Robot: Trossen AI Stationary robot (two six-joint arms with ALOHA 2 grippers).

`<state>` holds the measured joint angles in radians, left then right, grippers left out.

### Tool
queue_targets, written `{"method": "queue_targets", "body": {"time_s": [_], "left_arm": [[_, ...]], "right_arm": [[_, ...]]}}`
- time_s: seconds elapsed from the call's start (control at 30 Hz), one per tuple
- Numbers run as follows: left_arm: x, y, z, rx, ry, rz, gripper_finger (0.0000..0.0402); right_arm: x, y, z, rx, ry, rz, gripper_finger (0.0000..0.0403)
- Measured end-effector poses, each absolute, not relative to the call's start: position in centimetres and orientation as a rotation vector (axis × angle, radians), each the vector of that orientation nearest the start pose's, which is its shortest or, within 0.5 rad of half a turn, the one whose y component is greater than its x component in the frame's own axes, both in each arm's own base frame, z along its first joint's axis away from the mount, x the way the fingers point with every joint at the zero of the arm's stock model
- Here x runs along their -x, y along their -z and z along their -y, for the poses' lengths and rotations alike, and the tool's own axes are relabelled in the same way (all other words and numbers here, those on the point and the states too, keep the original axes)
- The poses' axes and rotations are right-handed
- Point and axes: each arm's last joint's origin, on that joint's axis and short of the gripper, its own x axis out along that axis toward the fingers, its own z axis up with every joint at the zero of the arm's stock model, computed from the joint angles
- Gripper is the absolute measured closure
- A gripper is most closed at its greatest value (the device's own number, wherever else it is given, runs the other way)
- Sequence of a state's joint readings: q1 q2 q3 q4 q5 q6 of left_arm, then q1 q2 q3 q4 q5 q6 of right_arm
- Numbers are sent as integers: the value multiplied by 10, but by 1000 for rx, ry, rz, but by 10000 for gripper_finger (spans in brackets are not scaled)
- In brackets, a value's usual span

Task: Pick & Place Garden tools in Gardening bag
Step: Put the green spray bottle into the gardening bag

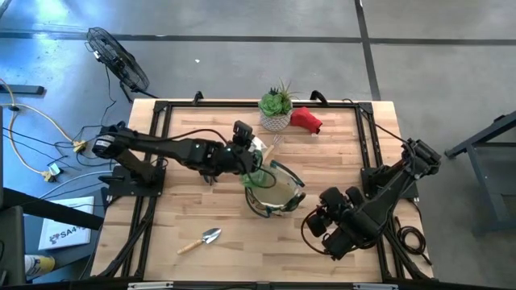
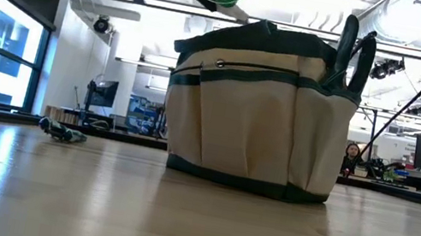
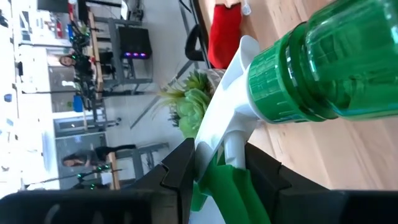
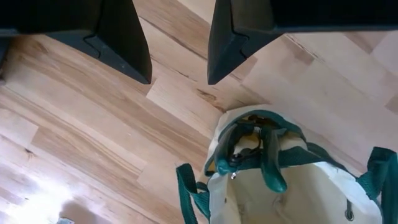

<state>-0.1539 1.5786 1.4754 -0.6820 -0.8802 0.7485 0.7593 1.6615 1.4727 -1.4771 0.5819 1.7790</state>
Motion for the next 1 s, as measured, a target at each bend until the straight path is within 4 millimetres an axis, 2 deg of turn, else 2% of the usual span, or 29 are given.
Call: {"method": "queue_targets", "body": {"time_s": [0.23,0.47,0.77,1.0], "left_arm": [[-335,-339,28,-1102,-423,-955,305],[-348,-333,30,-1203,-403,-957,305],[-377,-304,33,-1406,-350,-1031,305],[-384,-302,25,-1367,-411,-1013,305]], "right_arm": [[-215,-288,-191,-491,871,-877,254],[-214,-288,-194,-492,856,-863,254],[-215,-288,-194,-495,855,-862,254],[-215,-288,-194,-489,853,-860,254]]}}
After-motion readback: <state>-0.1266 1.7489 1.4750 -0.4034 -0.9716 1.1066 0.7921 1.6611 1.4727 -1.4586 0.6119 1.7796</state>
